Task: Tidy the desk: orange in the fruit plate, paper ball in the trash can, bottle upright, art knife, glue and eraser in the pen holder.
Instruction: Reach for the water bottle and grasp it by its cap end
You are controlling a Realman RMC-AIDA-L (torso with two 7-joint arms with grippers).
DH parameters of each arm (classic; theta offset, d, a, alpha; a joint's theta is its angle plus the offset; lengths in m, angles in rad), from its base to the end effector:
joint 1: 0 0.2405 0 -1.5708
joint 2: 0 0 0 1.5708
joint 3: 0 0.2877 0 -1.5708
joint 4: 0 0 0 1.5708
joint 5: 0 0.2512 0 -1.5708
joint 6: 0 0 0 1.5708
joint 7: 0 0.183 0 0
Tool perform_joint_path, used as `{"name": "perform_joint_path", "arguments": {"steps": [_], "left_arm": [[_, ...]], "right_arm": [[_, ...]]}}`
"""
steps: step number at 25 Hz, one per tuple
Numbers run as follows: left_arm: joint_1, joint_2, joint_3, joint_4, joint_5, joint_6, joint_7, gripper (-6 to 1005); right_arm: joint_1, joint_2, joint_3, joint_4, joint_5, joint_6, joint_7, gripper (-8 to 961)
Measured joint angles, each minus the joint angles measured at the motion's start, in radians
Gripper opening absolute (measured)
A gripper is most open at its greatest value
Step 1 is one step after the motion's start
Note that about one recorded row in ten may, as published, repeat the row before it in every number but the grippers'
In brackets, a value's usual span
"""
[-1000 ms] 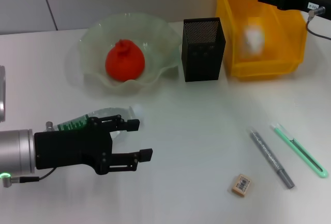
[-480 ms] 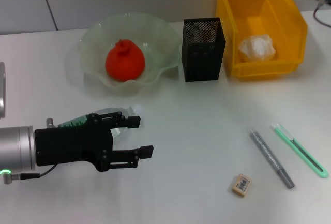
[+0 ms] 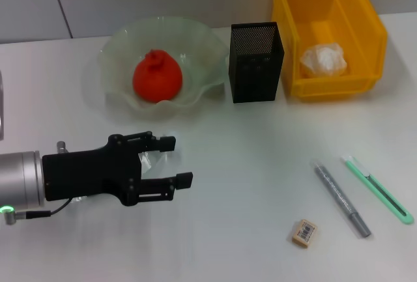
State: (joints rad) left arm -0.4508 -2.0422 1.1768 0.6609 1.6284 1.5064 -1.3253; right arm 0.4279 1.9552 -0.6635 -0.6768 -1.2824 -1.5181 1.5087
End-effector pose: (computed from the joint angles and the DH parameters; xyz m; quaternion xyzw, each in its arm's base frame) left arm -0.2655 0.3633 -0.0850 -0.9521 -0.1547 -0.2574 0.0581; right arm 0.2953 0.4244 0.1174 -0.7733 0.2382 0.5000 0.3087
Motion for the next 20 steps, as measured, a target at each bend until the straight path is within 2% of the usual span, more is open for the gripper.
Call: {"name": "perform_joint_path", "arguments": {"steps": [1, 2, 3, 6, 7, 9, 11, 12, 13, 15, 16, 17, 18, 20], "left_arm": [[-0.002, -0.001, -0.003, 0.0, 0.0, 0.0, 0.0, 778], [-0.005, -0.001, -0.007, 0.0, 0.0, 0.0, 0.001, 777], [-0.005, -0.001, -0.007, 0.0, 0.0, 0.0, 0.001, 777], [-0.013, -0.002, -0.007, 0.001, 0.0, -0.001, 0.001, 777], [-0.016, -0.003, -0.007, 0.002, 0.001, -0.002, 0.001, 777], [-0.022, -0.002, -0.007, 0.002, 0.003, -0.003, -0.001, 777], [-0.026, 0.001, -0.007, 0.002, 0.004, -0.005, -0.009, 777], [-0.027, 0.002, -0.007, 0.002, 0.004, -0.006, -0.013, 777], [-0.029, 0.004, -0.007, 0.002, 0.004, -0.008, -0.018, 777], [-0.033, 0.005, -0.006, 0.002, 0.004, -0.01, -0.023, 777], [-0.034, 0.006, -0.006, 0.002, 0.005, -0.012, -0.023, 777], [-0.035, 0.007, -0.006, 0.002, 0.005, -0.016, -0.023, 777], [-0.035, 0.008, -0.006, 0.002, 0.005, -0.018, -0.023, 777], [-0.036, 0.01, -0.006, 0.002, 0.006, -0.026, -0.024, 777]], "right_arm": [[-0.004, -0.012, 0.0, 0.015, -0.004, -0.036, 0.002, 766], [-0.011, -0.037, -0.003, 0.042, -0.037, -0.102, 0.002, 766], [-0.011, -0.037, -0.003, 0.042, -0.037, -0.102, 0.002, 766], [-0.011, -0.058, -0.004, 0.052, -0.145, -0.157, 0.002, 766], [-0.003, -0.061, -0.006, 0.046, -0.244, -0.18, 0.002, 766], [0.005, -0.061, -0.01, 0.042, -0.304, -0.191, 0.002, 766], [0.02, -0.057, -0.016, 0.03, -0.407, -0.207, 0.001, 766], [0.035, -0.045, -0.023, 0.012, -0.508, -0.217, -0.001, 766], [0.035, -0.045, -0.023, 0.012, -0.508, -0.217, -0.001, 766], [0.044, -0.031, -0.033, -0.009, -0.588, -0.219, -0.011, 766], [0.047, -0.02, -0.037, -0.023, -0.627, -0.216, -0.023, 766], [0.048, -0.001, -0.039, -0.043, -0.689, -0.21, -0.054, 766], [0.048, -0.001, -0.039, -0.043, -0.689, -0.21, -0.054, 766], [0.047, 0.012, -0.04, -0.056, -0.734, -0.206, -0.078, 766]]}}
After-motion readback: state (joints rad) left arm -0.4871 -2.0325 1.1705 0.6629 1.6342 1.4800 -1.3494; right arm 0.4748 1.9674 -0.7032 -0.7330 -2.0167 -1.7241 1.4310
